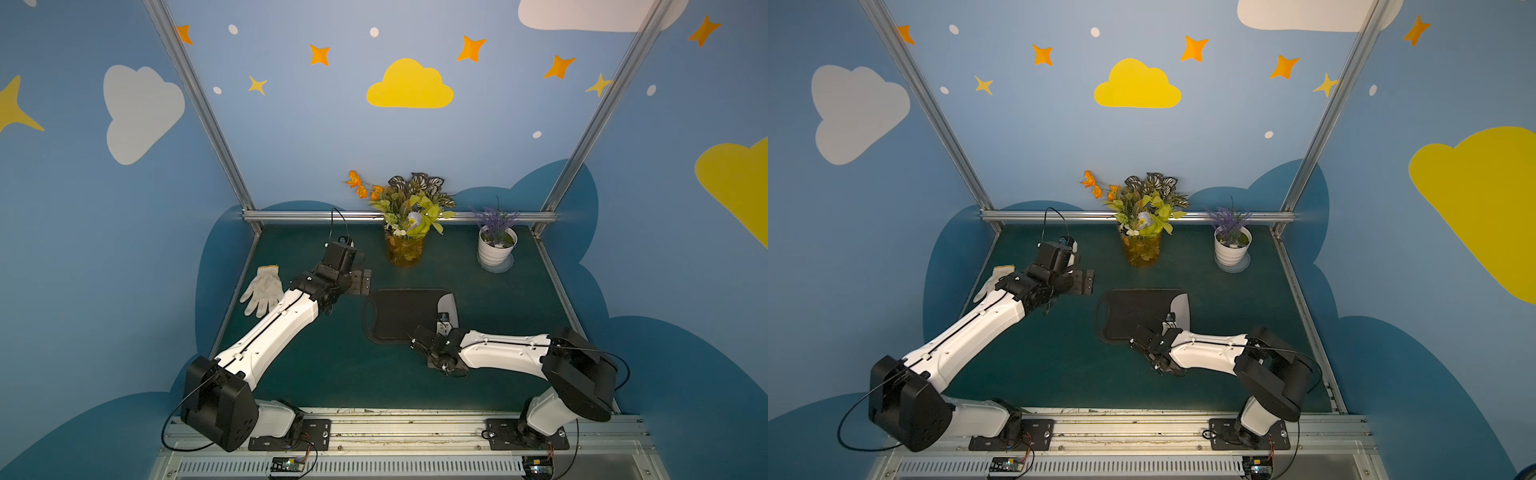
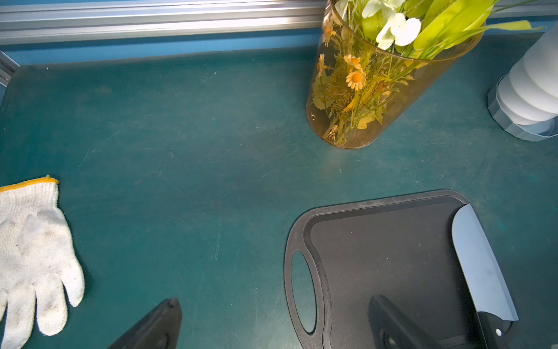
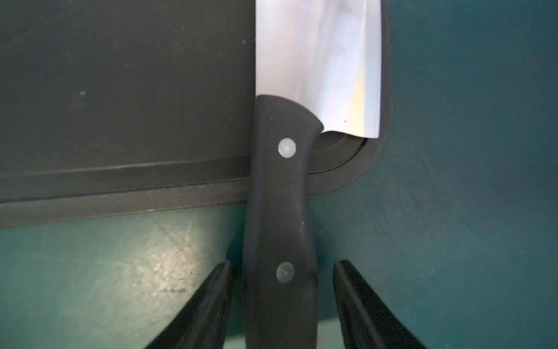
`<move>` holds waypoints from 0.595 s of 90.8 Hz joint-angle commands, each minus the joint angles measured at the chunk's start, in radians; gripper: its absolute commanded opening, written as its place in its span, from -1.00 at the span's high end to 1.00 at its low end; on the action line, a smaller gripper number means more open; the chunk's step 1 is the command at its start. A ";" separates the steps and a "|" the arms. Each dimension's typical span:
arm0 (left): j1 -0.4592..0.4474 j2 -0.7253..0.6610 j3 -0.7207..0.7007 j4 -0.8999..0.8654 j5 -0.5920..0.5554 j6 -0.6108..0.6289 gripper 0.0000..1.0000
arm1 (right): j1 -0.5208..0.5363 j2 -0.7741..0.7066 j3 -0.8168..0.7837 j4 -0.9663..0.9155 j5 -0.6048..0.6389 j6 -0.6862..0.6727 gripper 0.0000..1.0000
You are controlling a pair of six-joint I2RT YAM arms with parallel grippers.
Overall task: Align the knife with the edge of the cutting board
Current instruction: Place the knife at the edge of the cutting board.
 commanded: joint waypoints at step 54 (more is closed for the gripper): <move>0.013 -0.034 -0.033 0.044 0.041 0.055 -1.00 | -0.017 -0.155 0.061 -0.014 -0.055 -0.204 -0.96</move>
